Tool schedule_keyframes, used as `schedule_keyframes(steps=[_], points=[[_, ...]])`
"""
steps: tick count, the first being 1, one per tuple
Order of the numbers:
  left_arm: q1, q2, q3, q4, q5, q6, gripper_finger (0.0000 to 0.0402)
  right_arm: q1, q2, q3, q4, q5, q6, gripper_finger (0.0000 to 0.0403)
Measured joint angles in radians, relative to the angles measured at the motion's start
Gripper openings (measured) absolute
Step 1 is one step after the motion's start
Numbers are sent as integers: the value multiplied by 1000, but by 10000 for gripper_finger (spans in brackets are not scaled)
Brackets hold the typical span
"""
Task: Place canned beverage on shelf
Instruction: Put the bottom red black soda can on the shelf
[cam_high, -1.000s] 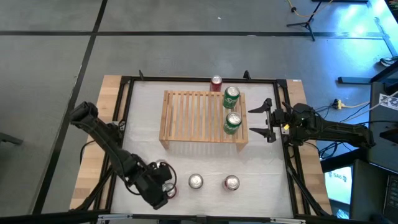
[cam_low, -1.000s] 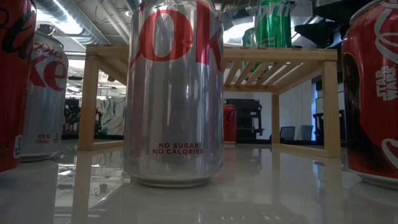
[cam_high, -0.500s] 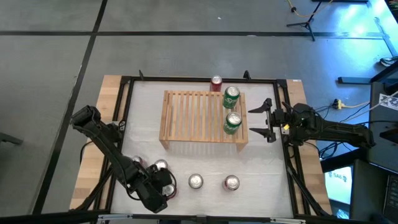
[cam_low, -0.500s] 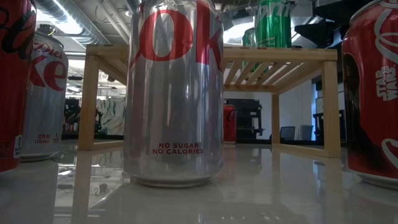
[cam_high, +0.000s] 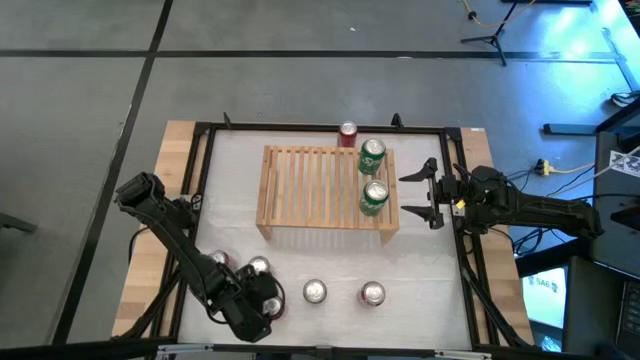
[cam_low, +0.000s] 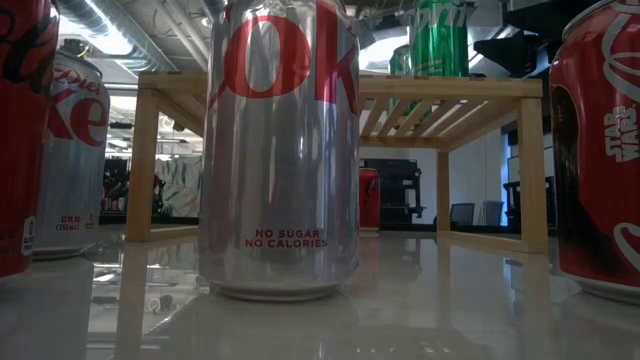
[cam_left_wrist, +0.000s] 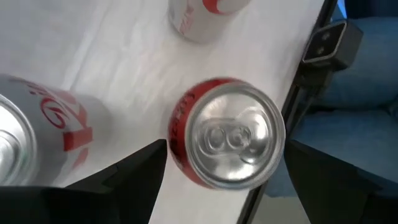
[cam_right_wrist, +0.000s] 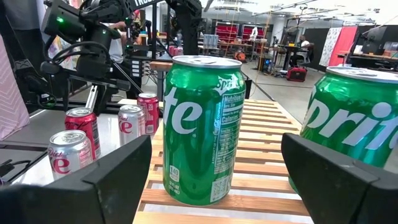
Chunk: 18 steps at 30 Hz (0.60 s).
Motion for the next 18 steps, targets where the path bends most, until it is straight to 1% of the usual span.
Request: schedule_keyframes(steps=[8, 18], points=[[0, 0, 0, 4, -25, 24, 314, 0, 0, 0, 0, 0, 0, 353], [0, 0, 0, 24, -28, 26, 314, 0, 0, 0, -1, 0, 0, 353]])
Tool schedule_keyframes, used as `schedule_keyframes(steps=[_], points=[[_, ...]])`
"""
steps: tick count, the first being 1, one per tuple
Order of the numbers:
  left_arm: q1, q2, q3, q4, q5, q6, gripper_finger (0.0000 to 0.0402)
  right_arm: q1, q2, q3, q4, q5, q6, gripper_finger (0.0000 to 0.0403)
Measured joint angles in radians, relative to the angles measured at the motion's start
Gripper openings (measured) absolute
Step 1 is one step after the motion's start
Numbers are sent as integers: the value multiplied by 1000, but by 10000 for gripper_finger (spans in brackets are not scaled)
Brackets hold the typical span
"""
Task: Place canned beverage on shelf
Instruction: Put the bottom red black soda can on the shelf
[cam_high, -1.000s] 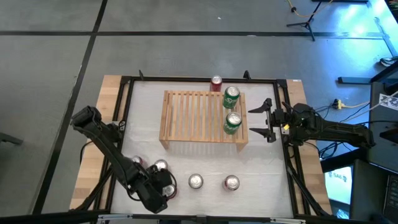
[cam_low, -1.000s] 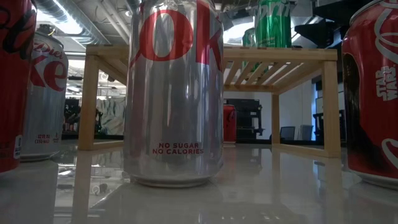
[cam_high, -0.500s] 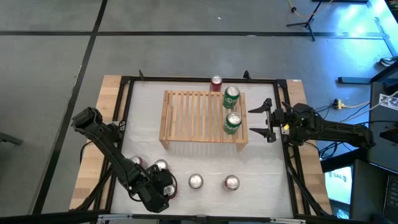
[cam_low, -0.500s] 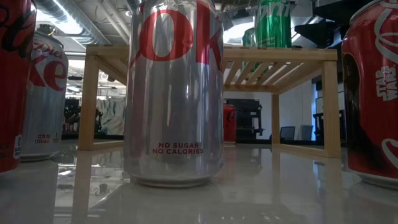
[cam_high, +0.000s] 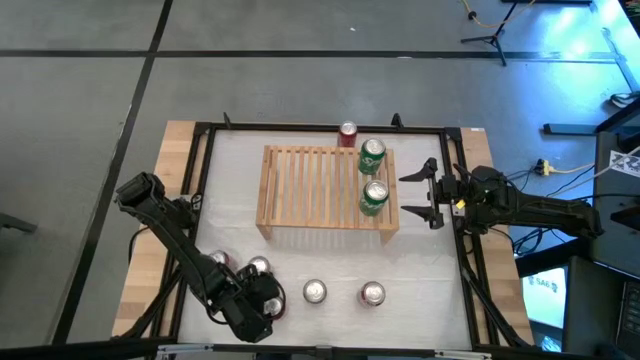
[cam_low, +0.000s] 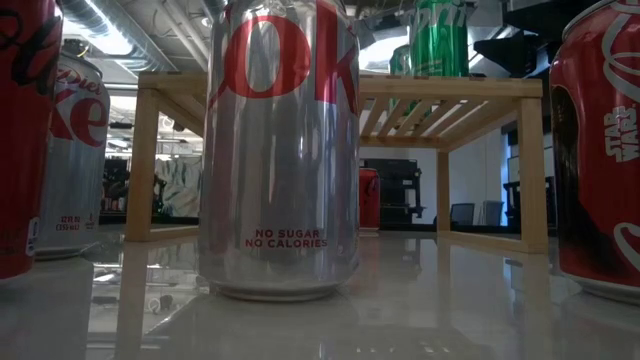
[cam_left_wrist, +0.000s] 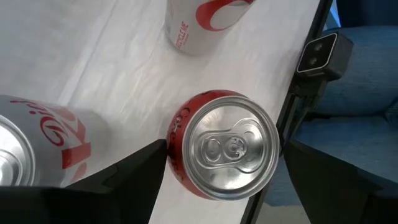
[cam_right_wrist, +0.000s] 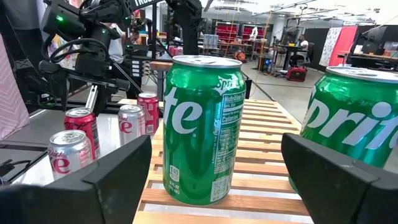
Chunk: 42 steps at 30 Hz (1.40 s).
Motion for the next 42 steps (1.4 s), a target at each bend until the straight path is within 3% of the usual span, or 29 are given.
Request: schedule_keyframes(steps=[37, 42], points=[[1, 0, 0, 7, 28, 1, 314, 0, 0, 0, -4, 0, 0, 353], [1, 0, 0, 7, 27, 46, 333, 0, 0, 0, -4, 0, 0, 353]])
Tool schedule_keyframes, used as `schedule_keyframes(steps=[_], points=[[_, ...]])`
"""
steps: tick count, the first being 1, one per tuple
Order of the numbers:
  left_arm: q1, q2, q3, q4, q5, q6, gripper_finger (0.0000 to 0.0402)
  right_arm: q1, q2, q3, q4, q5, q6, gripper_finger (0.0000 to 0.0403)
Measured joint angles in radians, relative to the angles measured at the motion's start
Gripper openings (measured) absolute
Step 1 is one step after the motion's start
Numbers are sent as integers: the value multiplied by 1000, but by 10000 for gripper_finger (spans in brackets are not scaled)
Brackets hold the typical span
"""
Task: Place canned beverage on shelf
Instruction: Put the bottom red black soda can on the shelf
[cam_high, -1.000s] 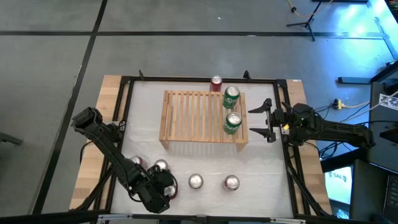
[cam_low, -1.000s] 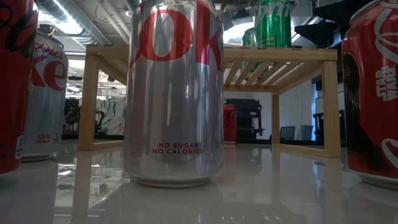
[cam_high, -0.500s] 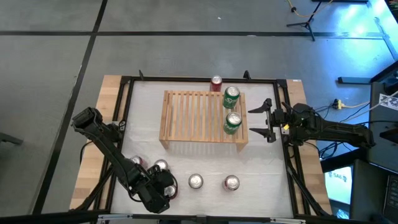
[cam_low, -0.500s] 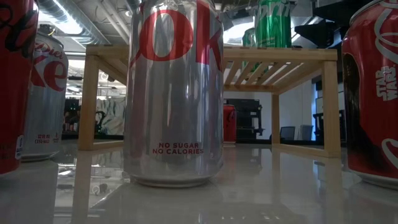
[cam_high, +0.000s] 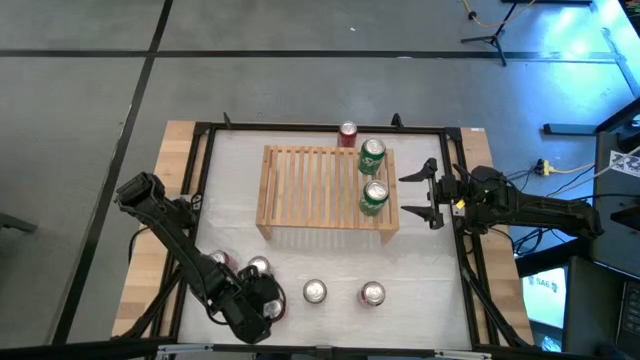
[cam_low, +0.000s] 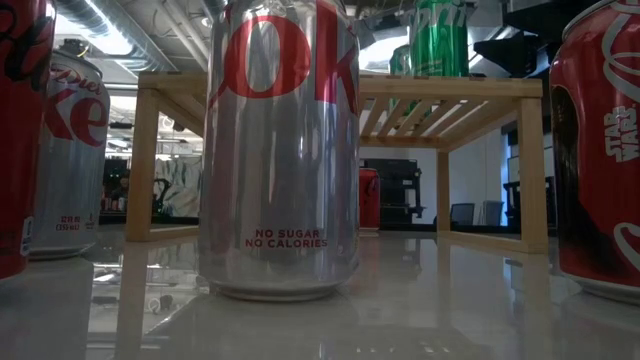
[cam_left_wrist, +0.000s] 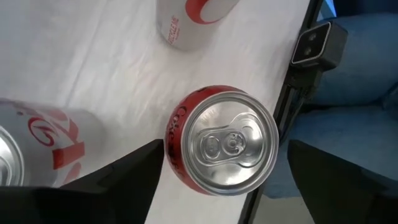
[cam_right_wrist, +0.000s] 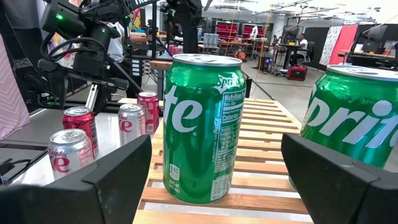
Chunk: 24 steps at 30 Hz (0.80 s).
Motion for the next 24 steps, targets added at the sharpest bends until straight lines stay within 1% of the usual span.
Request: schedule_keyframes(steps=[3, 8, 18, 24], points=[[0, 0, 0, 1, -10, 53, 350, 0, 0, 0, 0, 0, 0, 353], [0, 0, 0, 4, -35, 66, 365, 0, 0, 0, 0, 0, 0, 353], [0, 0, 0, 8, -31, 57, 367, 0, 0, 0, -51, 0, 0, 353], [0, 0, 0, 11, -29, 49, 367, 0, 0, 0, -44, 0, 0, 353]])
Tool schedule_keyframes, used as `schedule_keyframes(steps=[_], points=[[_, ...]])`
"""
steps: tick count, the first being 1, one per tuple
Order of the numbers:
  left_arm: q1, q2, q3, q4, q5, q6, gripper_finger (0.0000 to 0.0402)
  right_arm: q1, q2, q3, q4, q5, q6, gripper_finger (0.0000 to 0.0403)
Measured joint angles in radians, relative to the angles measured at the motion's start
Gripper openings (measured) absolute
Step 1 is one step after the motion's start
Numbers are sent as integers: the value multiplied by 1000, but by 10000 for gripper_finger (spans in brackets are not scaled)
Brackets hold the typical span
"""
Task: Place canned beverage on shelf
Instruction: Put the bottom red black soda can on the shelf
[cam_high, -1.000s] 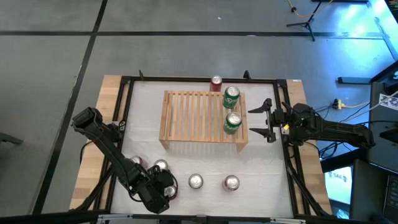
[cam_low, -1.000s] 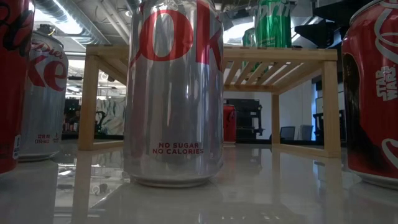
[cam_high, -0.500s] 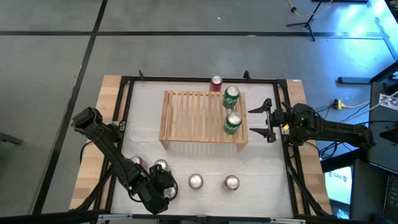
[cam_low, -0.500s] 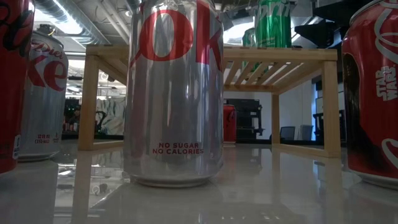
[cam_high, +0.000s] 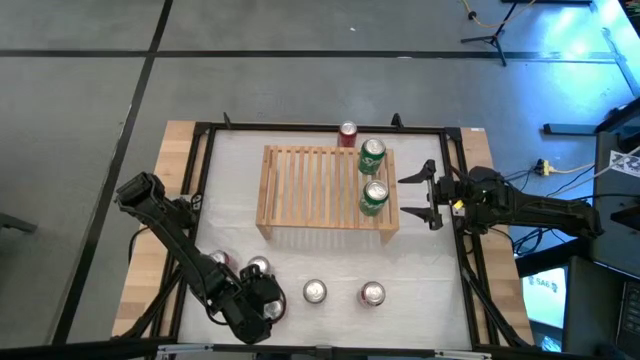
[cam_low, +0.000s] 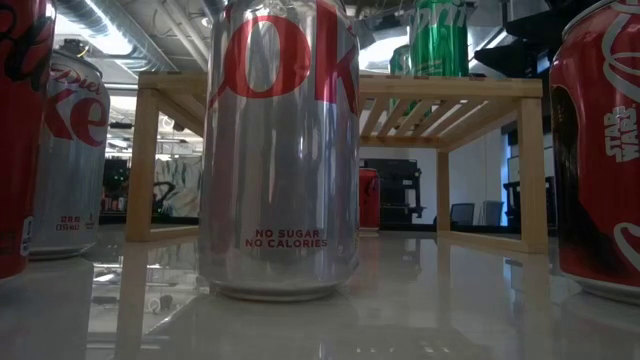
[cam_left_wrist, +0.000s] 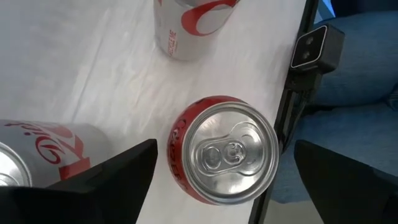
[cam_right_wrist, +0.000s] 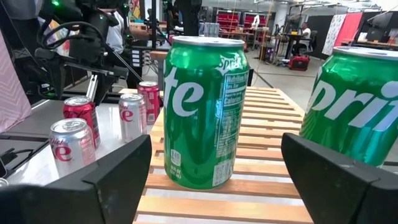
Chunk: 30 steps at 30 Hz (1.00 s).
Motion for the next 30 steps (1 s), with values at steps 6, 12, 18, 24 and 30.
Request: schedule_keyframes(steps=[6, 12, 18, 24, 30], points=[[0, 0, 0, 34, -17, -15, 367, 0, 0, 0, 0, 0, 0, 353], [-1, 0, 0, 35, -17, 59, 367, 0, 0, 0, 0, 0, 0, 353], [-1, 36, 0, 35, 0, 118, 367, 0, 0, 0, 1, 0, 0, 353], [-1, 86, 0, 31, 55, 140, 367, 0, 0, 0, 0, 0, 0, 353], [4, 94, -1, 22, 46, 137, 367, 0, 0, 0, 1, 0, 0, 353]])
